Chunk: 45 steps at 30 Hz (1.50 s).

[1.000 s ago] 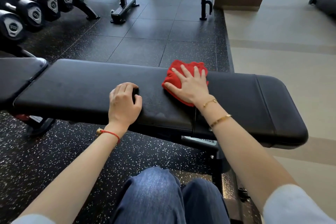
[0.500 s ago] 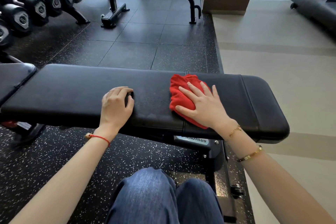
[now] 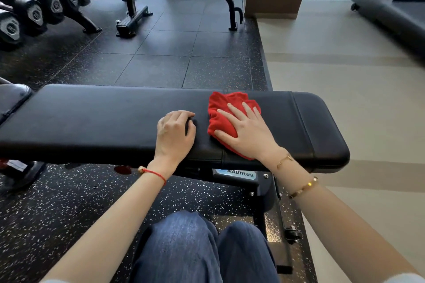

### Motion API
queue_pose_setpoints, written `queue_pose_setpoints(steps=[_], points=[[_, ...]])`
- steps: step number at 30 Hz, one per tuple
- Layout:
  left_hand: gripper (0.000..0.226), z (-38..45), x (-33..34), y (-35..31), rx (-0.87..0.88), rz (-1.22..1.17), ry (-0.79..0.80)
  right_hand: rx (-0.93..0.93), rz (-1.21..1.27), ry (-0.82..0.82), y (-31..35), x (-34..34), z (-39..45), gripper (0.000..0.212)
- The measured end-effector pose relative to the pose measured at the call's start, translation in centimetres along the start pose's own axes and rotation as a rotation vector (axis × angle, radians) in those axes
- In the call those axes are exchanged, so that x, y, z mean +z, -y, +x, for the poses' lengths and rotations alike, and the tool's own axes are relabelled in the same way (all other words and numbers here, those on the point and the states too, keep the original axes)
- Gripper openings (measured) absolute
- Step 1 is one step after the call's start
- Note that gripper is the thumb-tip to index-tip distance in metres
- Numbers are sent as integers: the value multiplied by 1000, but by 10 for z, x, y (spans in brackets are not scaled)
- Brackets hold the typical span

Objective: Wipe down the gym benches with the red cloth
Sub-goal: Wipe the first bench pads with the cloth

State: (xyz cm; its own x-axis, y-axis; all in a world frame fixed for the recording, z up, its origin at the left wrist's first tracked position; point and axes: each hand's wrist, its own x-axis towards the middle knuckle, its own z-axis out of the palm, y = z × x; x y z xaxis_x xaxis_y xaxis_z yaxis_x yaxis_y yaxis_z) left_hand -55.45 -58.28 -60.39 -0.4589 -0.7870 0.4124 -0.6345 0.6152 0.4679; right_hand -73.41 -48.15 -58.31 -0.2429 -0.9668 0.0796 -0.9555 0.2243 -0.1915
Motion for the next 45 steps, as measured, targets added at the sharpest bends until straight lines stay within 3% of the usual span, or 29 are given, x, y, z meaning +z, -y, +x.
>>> queue_pose_setpoints(steps=[6,13,20,26,35,41,45], points=[[22,1,16,-13,27,21,9,116,-64,-46,-41,-9,-49,66],[24,-2,20,-13,34,73,-1,424,-97,-67,-103,-18,-26,66],[25,-3,20,-16,25,82,6,314,-57,8,-78,-17,24,66],[27,-3,20,-14,31,74,-4,133,-26,-21,-39,-7,-27,67],[31,-5,20,-11,56,53,3,431,-85,-128,-95,-15,-85,66],[31,-5,19,-14,45,53,14,620,-75,-101,-127,-23,-38,66],[31,-5,18,-16,43,59,16,561,-77,-35,-125,-25,6,67]])
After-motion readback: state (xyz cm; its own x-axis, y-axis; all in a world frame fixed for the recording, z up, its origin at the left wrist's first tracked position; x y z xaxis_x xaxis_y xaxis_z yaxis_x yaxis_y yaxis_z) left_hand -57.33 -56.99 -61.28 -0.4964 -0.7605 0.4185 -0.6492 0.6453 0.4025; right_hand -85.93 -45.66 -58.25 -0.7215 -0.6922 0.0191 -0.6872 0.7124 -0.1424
